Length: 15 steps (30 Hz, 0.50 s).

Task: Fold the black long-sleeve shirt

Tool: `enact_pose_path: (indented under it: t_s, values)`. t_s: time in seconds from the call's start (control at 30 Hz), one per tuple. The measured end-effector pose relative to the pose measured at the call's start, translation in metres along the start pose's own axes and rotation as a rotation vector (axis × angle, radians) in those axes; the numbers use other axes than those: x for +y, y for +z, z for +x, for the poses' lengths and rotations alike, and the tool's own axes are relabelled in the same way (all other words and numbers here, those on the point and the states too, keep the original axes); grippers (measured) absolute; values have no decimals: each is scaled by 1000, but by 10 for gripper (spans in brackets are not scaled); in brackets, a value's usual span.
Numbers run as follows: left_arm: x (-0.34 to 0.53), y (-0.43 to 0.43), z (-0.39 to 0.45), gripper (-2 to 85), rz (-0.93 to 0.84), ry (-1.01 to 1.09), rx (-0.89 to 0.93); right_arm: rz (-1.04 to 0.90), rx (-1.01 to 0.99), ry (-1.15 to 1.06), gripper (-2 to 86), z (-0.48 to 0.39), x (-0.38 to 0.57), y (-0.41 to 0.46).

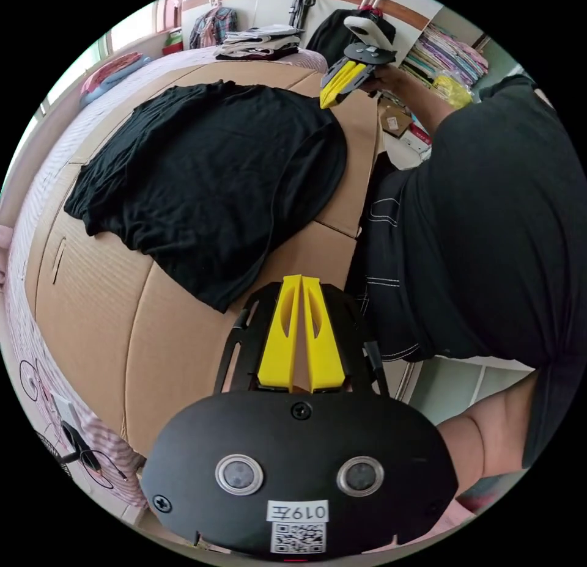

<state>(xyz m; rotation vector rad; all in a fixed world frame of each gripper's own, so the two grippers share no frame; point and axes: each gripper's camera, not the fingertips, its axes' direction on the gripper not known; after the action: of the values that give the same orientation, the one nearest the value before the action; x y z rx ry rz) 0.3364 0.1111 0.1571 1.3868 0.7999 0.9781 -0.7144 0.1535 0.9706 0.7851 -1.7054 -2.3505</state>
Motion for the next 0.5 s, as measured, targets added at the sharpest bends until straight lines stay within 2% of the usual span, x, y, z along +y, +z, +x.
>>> enact_pose_path:
  t_s: [0.07, 0.13, 0.23, 0.3, 0.37, 0.43, 0.5]
  values:
    - [2, 2, 0, 9, -39, 21, -22, -49, -69, -27, -9, 1, 8, 5]
    - [6, -8, -4, 10, 7, 44, -28, -58, -155, -84, -8, -1, 14, 0]
    - [6, -44, -35, 14, 249, -59, -123, 136, -101, -88, -2, 19, 13, -33]
    - [-4, -67, -79, 20, 451, -215, -230, 332, 59, 60, 17, 59, 3, -58]
    - [-22, -72, -116, 28, 521, -329, -280, 381, 157, 230, 47, 102, -10, -66]
    - [-48, -69, -151, 40, 539, -369, -250, 395, 147, 344, 51, 146, -22, -68]
    - [-84, -54, -191, 55, 541, -383, -170, 409, 54, 404, 55, 190, -34, -62]
